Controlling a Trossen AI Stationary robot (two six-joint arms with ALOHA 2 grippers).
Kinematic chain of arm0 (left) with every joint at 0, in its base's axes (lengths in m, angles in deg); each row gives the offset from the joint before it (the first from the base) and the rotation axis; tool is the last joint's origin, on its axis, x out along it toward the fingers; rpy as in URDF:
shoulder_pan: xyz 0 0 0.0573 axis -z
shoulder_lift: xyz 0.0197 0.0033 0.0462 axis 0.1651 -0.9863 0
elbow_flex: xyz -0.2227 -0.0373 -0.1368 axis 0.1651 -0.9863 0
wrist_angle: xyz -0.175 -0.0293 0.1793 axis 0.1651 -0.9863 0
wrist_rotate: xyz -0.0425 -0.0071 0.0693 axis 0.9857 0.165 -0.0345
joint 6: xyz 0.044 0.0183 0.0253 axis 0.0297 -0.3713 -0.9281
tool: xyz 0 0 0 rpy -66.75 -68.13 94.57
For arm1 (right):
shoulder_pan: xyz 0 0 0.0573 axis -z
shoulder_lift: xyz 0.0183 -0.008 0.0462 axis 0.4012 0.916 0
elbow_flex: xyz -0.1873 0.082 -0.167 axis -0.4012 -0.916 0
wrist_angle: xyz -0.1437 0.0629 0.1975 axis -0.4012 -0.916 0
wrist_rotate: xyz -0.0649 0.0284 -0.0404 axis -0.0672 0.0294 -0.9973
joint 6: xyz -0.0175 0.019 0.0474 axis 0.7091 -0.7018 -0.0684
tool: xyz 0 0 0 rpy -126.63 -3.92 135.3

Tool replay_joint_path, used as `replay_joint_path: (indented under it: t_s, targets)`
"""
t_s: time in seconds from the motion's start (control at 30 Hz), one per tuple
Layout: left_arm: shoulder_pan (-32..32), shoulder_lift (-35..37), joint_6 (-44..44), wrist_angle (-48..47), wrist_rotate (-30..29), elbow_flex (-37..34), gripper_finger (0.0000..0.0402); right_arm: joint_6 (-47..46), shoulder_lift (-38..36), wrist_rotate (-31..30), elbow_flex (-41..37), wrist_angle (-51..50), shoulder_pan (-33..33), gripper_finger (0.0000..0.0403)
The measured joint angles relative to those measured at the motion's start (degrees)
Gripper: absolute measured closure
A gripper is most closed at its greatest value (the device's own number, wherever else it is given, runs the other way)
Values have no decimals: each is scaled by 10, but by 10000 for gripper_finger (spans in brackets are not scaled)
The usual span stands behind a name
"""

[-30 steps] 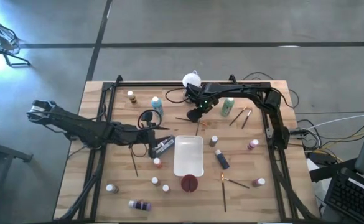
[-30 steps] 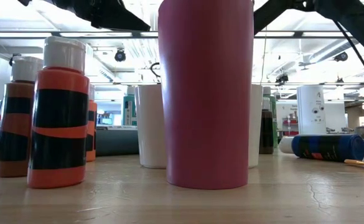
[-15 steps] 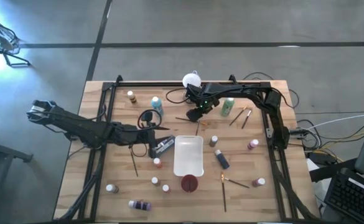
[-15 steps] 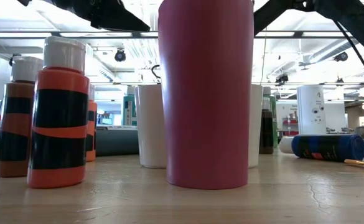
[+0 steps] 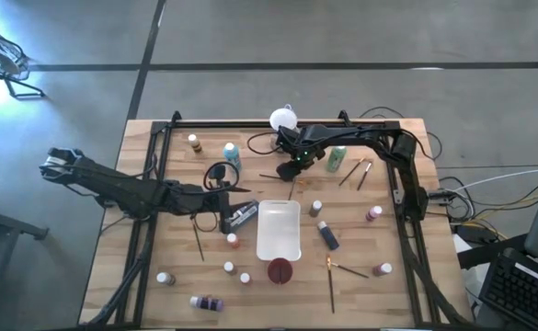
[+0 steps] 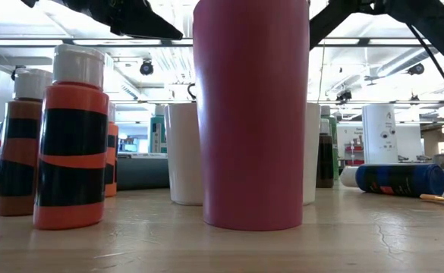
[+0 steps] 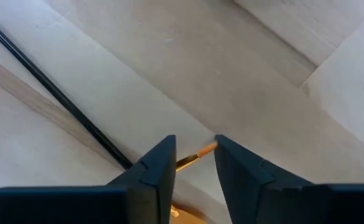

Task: Pick & Place Paint Supplies
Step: Put the gold paint brush into the red cup

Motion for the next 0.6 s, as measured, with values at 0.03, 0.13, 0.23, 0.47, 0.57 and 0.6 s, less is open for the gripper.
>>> replay_joint_path:
  t_s: [0.03, 0.13, 0.23, 0.47, 0.57, 0.6]
  targets:
    - [0, 0, 0, 0, 0, 0, 250, 0, 0, 0, 0, 0, 0, 303]
    - [0, 0, 0, 0, 0, 0, 250, 0, 0, 0, 0, 0, 0, 316]
    - [0, 0, 0, 0, 0, 0, 250, 0, 0, -1, -1, -1, 0, 334]
    - [0, 0, 0, 0, 0, 0, 250, 0, 0, -2, -1, -1, 1, 386]
    - [0, 0, 0, 0, 0, 0, 250, 0, 0, -2, -1, 0, 1, 393]
    - [0, 0, 0, 0, 0, 0, 250, 0, 0, -2, -1, 0, 1, 394]
